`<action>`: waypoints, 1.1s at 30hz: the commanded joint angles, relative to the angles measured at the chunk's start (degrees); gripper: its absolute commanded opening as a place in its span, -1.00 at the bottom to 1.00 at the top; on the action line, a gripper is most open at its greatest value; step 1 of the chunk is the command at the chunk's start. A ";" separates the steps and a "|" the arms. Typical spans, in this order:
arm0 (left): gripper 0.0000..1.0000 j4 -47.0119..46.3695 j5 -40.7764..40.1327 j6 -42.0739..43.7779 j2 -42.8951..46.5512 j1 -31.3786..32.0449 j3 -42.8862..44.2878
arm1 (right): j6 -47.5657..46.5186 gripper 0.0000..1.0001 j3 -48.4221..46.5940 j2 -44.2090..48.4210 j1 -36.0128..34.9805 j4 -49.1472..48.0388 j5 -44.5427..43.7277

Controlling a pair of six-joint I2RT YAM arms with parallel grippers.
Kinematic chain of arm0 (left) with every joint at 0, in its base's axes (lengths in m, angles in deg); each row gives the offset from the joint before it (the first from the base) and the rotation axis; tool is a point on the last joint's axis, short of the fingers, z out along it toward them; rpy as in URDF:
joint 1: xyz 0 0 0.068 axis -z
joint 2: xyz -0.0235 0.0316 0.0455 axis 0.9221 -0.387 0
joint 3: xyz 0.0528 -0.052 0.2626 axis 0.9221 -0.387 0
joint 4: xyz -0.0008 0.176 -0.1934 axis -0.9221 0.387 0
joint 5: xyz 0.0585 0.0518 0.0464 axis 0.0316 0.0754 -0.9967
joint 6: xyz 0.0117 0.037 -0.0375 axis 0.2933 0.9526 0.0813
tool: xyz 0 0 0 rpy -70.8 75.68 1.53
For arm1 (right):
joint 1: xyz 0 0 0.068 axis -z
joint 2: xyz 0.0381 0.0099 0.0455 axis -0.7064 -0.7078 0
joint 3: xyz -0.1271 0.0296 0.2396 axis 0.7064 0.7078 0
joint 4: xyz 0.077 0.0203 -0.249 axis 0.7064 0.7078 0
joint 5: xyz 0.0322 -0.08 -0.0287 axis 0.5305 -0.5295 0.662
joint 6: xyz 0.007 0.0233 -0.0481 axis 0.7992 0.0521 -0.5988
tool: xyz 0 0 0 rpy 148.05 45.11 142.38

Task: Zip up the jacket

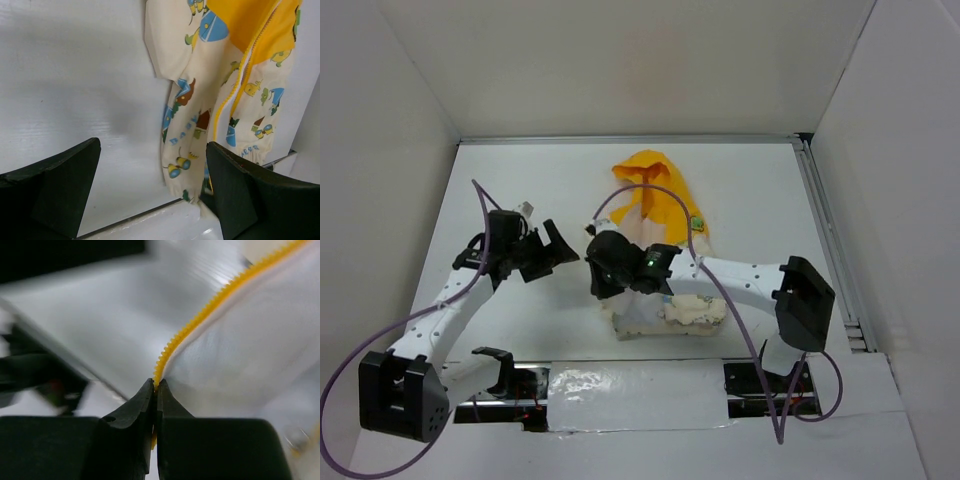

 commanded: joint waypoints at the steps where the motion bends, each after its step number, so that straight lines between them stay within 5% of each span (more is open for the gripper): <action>1: 0.99 2.96 -0.64 -1.27 3.49 -0.71 1.09 | -5.50 -1.00 -4.31 6.20 1.38 -23.30 18.18; 4: 0.98 4.47 -1.52 -1.71 4.81 -0.89 1.97 | -3.66 -0.99 3.39 11.99 1.29 -37.54 22.19; 12: 0.99 3.33 0.40 -1.97 6.84 -0.71 0.57 | 17.15 -0.77 34.69 19.57 8.06 -44.90 15.26; 18: 0.99 2.71 3.21 -1.71 6.05 0.08 0.92 | 21.31 0.15 41.15 28.59 4.66 -32.71 3.86; 20: 0.99 2.01 3.66 -1.35 6.40 1.66 0.66 | 21.14 0.28 39.04 33.07 2.53 -25.00 -4.12; 29: 0.99 -0.53 8.40 -1.18 5.88 11.85 -3.12 | 27.72 0.36 39.29 46.89 0.59 -0.45 -23.05; 33: 0.99 -3.78 9.72 -2.76 3.51 22.81 -4.80 | 27.99 0.42 40.08 47.87 3.75 0.81 -22.73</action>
